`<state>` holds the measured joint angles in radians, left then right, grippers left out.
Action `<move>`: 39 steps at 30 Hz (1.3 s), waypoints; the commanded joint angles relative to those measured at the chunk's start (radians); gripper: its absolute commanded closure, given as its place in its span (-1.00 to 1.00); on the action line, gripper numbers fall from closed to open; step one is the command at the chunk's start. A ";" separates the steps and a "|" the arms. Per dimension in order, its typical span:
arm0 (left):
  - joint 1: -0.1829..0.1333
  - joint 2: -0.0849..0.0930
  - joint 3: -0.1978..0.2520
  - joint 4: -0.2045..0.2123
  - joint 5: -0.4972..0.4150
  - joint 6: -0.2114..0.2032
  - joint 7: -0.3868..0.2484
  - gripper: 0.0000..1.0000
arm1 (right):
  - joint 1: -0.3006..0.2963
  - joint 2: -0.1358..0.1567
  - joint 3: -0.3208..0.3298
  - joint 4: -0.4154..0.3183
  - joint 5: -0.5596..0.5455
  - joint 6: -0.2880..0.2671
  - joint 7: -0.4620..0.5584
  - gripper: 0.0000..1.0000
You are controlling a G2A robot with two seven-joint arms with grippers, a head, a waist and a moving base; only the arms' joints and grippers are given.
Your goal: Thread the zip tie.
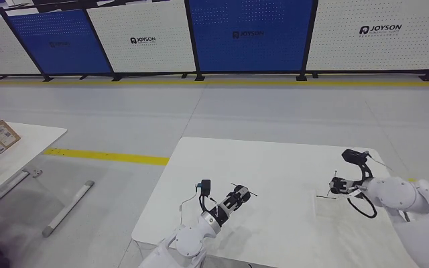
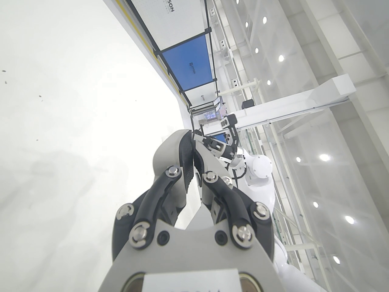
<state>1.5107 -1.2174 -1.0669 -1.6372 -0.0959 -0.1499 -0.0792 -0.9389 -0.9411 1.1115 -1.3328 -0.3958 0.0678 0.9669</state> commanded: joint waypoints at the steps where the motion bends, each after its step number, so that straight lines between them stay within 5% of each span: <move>1: 0.000 0.000 0.000 0.000 0.000 0.000 0.000 1.00 | -0.073 0.014 0.071 -0.069 0.036 -0.030 -0.043 1.00; 5: 0.000 0.000 0.000 0.000 0.000 0.000 0.000 1.00 | -0.184 0.030 0.150 -0.192 0.112 -0.080 -0.053 1.00; 18: 0.000 0.000 0.000 0.000 0.000 0.000 0.000 1.00 | -0.184 0.030 0.150 -0.192 0.112 -0.080 -0.053 1.00; 22: 0.000 0.000 0.000 0.000 0.000 0.000 0.000 1.00 | -0.220 0.021 0.142 -0.220 0.235 -0.127 -0.077 1.00; 25: 0.000 0.000 0.000 0.000 0.000 0.000 0.000 1.00 | -0.241 0.013 0.124 -0.242 0.342 -0.159 -0.069 1.00; 31: 0.000 0.000 0.000 0.000 0.000 0.000 0.000 1.00 | -0.249 -0.011 0.025 -0.312 0.365 -0.155 -0.129 1.00; 39: 0.000 0.000 0.000 0.000 0.000 0.000 0.000 1.00 | -0.246 -0.012 0.019 -0.312 0.365 -0.151 -0.128 1.00</move>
<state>1.5107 -1.2174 -1.0669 -1.6372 -0.0959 -0.1499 -0.0792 -1.1845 -0.9535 1.1307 -1.6443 -0.0312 -0.0833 0.8390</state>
